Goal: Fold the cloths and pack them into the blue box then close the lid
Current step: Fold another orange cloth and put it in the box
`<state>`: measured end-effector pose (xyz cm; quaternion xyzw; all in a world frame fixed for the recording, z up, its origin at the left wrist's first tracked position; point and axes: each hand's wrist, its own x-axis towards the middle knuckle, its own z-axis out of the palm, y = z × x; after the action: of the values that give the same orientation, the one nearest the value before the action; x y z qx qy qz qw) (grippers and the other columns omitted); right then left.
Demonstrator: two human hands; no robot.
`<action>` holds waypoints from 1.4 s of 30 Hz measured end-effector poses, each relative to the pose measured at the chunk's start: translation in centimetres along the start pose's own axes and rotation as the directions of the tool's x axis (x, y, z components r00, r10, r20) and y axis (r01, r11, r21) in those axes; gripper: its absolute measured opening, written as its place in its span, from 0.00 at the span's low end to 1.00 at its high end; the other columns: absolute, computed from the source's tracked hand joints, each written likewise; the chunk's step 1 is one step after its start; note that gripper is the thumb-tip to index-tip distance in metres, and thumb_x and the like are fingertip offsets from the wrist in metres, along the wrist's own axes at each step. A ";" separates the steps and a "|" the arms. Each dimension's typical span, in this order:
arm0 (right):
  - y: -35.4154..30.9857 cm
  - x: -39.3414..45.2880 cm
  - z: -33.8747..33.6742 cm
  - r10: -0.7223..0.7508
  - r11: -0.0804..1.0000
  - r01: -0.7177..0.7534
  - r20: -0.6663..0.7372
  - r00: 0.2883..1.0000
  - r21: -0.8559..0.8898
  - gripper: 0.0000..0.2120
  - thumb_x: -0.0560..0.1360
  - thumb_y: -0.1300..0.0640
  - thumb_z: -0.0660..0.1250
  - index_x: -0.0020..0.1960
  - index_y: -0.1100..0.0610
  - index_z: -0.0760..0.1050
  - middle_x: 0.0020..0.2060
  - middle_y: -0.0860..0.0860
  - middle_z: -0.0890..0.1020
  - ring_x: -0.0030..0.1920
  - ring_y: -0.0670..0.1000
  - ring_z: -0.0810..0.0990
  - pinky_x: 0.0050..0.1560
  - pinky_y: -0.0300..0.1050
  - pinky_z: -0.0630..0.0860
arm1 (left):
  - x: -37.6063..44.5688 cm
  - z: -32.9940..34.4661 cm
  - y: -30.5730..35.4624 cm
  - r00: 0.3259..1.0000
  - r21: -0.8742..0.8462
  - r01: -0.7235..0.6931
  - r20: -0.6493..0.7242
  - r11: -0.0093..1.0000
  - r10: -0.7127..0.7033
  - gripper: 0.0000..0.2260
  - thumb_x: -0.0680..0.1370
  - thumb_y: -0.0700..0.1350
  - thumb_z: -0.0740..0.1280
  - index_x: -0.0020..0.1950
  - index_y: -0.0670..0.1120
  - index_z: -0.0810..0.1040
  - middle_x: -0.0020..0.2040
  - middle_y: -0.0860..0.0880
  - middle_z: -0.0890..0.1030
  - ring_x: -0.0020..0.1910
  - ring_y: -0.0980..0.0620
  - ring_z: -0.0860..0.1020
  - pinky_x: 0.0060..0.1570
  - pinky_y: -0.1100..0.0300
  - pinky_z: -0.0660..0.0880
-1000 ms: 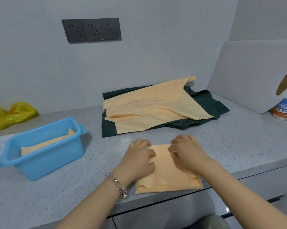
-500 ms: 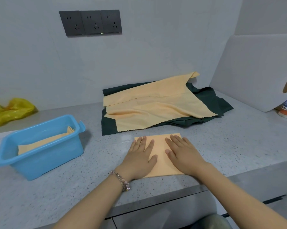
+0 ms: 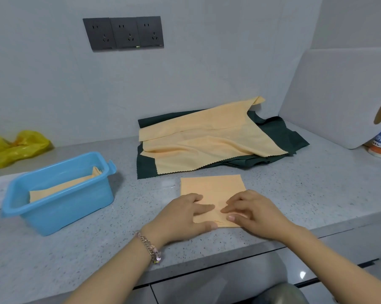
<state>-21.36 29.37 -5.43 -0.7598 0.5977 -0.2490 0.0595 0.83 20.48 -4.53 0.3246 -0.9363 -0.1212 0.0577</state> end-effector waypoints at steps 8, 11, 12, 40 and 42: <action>-0.3 -0.7 -1.1 -0.002 0.994 0.014 0.119 0.993 -0.104 0.17 0.72 0.39 0.66 0.59 0.40 0.77 0.63 0.41 0.75 0.60 0.43 0.72 0.59 0.33 0.66 | -0.5 -0.3 0.3 0.997 0.010 -0.054 0.055 0.999 0.053 0.20 0.78 0.63 0.56 0.70 0.64 0.65 0.77 0.50 0.57 0.76 0.55 0.52 0.73 0.61 0.50; -0.6 -1.0 -1.4 -0.026 0.991 0.041 0.116 0.993 -0.129 0.18 0.73 0.39 0.64 0.62 0.40 0.76 0.62 0.42 0.77 0.60 0.44 0.73 0.60 0.36 0.68 | -0.6 -0.4 0.4 0.998 -0.040 -0.043 0.044 0.998 0.044 0.19 0.79 0.61 0.55 0.70 0.63 0.67 0.76 0.51 0.59 0.76 0.55 0.54 0.73 0.59 0.52; -0.6 -1.0 -1.4 -0.028 0.989 0.044 0.116 0.993 -0.142 0.19 0.73 0.40 0.64 0.63 0.42 0.75 0.62 0.42 0.77 0.60 0.44 0.74 0.61 0.36 0.68 | -0.6 -0.5 0.4 0.998 -0.056 -0.037 0.039 0.998 0.039 0.19 0.79 0.61 0.55 0.70 0.63 0.67 0.76 0.52 0.60 0.75 0.56 0.54 0.74 0.59 0.53; 0.1 5.2 1.1 0.482 0.827 -0.535 -0.270 0.833 -0.174 0.16 0.80 0.43 0.53 0.43 0.55 0.63 0.33 0.49 0.75 0.34 0.52 0.72 0.31 0.44 0.61 | 2.8 0.0 0.3 0.692 -0.307 0.392 -0.522 0.867 -0.498 0.08 0.81 0.49 0.57 0.51 0.46 0.70 0.39 0.52 0.74 0.40 0.52 0.73 0.32 0.57 0.65; 0.2 5.9 1.4 0.489 0.793 -0.547 -0.255 0.834 -0.270 0.15 0.81 0.44 0.51 0.46 0.55 0.64 0.39 0.50 0.80 0.38 0.53 0.77 0.33 0.43 0.63 | 3.4 0.4 -0.1 0.721 -0.177 0.469 -0.488 0.865 -0.491 0.09 0.81 0.49 0.55 0.54 0.46 0.70 0.44 0.51 0.76 0.47 0.52 0.71 0.35 0.58 0.65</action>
<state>-19.99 23.49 -4.88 -0.5407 0.8192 -0.1833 -0.0548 -1.89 18.37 -4.81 0.5748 -0.7664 -0.0592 0.2807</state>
